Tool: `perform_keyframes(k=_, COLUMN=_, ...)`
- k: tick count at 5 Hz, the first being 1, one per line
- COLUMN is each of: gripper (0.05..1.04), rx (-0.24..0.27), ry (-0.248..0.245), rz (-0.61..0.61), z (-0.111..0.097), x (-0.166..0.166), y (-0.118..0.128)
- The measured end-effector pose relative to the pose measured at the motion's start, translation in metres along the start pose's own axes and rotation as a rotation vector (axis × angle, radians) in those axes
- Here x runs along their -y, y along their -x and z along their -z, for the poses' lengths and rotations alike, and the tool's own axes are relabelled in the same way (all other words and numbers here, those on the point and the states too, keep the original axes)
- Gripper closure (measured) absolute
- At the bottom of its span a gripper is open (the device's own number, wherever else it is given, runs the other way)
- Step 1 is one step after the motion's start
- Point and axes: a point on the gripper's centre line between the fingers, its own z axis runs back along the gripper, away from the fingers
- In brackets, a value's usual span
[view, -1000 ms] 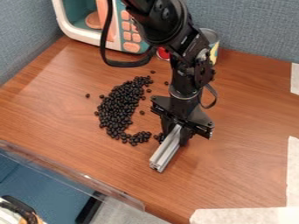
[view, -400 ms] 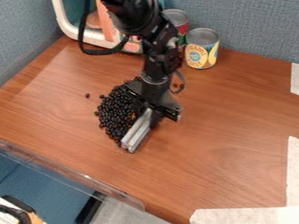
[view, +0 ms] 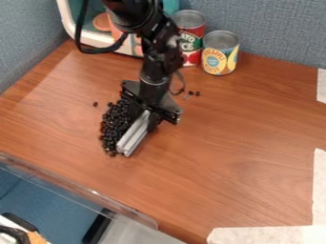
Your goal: Sweep into pile
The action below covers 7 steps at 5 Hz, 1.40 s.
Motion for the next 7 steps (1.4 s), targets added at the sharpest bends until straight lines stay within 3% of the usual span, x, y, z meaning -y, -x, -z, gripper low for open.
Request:
perform_keyframes(k=1, gripper=0.708, rx=-0.01, ry=-0.002, rz=-0.013, z=0.002, x=-0.007, y=0.0)
perform_keyframes(k=3, gripper=0.708, rx=-0.047, ry=0.047, rz=-0.032, z=-0.006, x=-0.003, y=0.011)
perform_keyframes(k=4, gripper=0.708, rx=-0.021, ry=0.079, rz=-0.059, z=-0.034, x=-0.001, y=0.009)
perform_keyframes(k=6, gripper=0.708, rx=-0.014, ry=0.171, rz=-0.026, z=-0.064, x=0.045, y=-0.001)
perform_keyframes(k=7, gripper=0.708, rx=-0.032, ry=0.214, rz=-0.006, z=-0.059, x=0.073, y=-0.017)
